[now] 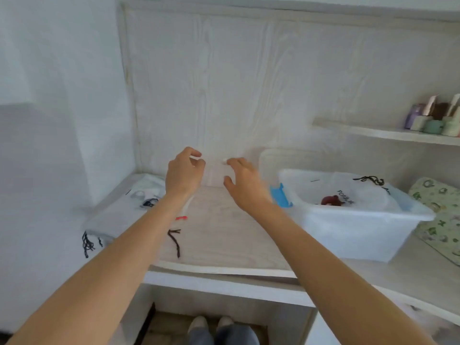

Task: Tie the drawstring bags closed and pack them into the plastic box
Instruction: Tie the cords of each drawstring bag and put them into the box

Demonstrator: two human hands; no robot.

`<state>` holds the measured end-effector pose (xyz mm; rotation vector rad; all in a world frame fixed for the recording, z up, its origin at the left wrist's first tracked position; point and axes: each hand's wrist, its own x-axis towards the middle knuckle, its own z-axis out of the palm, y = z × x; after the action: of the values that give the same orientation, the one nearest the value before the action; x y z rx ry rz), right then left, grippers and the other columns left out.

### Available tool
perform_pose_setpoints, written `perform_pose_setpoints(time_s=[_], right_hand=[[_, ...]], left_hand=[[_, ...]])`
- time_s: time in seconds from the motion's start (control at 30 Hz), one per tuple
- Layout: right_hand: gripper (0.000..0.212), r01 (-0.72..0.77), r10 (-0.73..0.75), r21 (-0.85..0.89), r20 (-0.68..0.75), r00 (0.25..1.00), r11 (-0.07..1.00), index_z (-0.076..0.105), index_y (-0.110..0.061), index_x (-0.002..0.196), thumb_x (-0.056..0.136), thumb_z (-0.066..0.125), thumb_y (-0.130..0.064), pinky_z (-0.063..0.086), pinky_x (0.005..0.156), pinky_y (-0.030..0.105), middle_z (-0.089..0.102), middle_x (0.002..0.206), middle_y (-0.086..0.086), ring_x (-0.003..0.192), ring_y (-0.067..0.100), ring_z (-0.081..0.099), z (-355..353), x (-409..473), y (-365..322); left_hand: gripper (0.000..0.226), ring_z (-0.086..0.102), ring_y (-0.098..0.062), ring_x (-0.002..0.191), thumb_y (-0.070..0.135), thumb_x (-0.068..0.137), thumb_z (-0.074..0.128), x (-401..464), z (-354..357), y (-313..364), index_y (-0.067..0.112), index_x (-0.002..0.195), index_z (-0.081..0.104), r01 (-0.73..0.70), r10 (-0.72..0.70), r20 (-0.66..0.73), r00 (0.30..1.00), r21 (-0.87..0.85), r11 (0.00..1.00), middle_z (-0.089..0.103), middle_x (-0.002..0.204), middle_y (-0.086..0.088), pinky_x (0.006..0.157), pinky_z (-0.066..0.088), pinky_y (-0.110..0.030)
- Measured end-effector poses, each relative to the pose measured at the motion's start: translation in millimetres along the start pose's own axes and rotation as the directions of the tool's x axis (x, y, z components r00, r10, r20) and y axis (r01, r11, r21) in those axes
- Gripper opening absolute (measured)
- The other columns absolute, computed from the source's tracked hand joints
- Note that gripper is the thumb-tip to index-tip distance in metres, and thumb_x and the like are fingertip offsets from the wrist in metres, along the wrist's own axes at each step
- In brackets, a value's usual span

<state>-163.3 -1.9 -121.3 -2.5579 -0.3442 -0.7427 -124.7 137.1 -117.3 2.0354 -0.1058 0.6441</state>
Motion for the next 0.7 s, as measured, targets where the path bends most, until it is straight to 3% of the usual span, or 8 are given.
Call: perform_pose_setpoints(time_s=[0.23, 0.37, 0.47, 0.6, 0.7], right_hand=[[0.051, -0.027, 0.019, 0.023, 0.304, 0.952, 0.999, 0.032, -0.012, 0.142, 0.095, 0.047, -0.023, 0.032, 0.104, 0.037, 0.033, 0.146, 0.007, 0.132, 0.028, 0.030, 108, 17, -50], [0.053, -0.038, 0.024, 0.022, 0.457, 0.889, 0.999, 0.027, -0.013, 0.145, 0.098, 0.043, -0.032, 0.028, 0.107, 0.037, 0.030, 0.150, 0.008, 0.136, 0.026, 0.028, 149, 19, -63], [0.053, -0.094, 0.073, 0.010, 0.564, 0.823, 0.995, 0.027, -0.014, 0.145, 0.099, 0.039, -0.037, 0.030, 0.106, 0.038, 0.033, 0.148, 0.011, 0.134, 0.028, 0.034, 166, 18, -67], [0.048, -0.091, 0.100, -0.045, 0.605, 0.790, 0.995, 0.037, -0.008, 0.138, 0.099, 0.036, -0.036, 0.031, 0.103, 0.038, 0.039, 0.144, 0.013, 0.131, 0.028, 0.037, 171, 16, -65], [0.042, -0.057, 0.102, -0.093, 0.598, 0.795, 0.994, 0.044, -0.007, 0.131, 0.100, 0.034, -0.034, 0.034, 0.102, 0.042, 0.045, 0.138, 0.013, 0.126, 0.028, 0.042, 169, 18, -60]], left_hand=[[0.037, 0.053, -0.028, 0.113, 0.020, 0.093, 0.045, 21, -54, -110, 0.017, 0.130, 0.048, 0.083, -0.142, 0.166, 0.976, 0.317, 0.945, 0.058, 0.123, -0.010, 0.095, 0.044, -0.040], [0.047, 0.043, -0.029, 0.128, 0.031, 0.096, 0.041, 26, -69, -153, 0.031, 0.142, 0.031, 0.066, -0.259, 0.363, 0.895, 0.466, 0.882, 0.046, 0.141, -0.007, 0.104, 0.036, -0.046], [0.050, 0.039, -0.028, 0.132, 0.037, 0.097, 0.039, 25, -73, -170, 0.039, 0.145, 0.023, -0.016, -0.254, 0.478, 0.841, 0.491, 0.871, 0.042, 0.145, -0.002, 0.107, 0.032, -0.046], [0.045, 0.048, -0.025, 0.123, 0.040, 0.094, 0.042, 20, -78, -177, 0.035, 0.139, 0.037, -0.066, -0.196, 0.499, 0.844, 0.459, 0.886, 0.054, 0.133, -0.001, 0.103, 0.037, -0.043], [0.054, 0.050, -0.017, 0.121, 0.063, 0.080, 0.049, 12, -87, -172, 0.034, 0.125, 0.053, -0.093, -0.150, 0.558, 0.816, 0.383, 0.919, 0.058, 0.127, 0.007, 0.103, 0.037, -0.041]])
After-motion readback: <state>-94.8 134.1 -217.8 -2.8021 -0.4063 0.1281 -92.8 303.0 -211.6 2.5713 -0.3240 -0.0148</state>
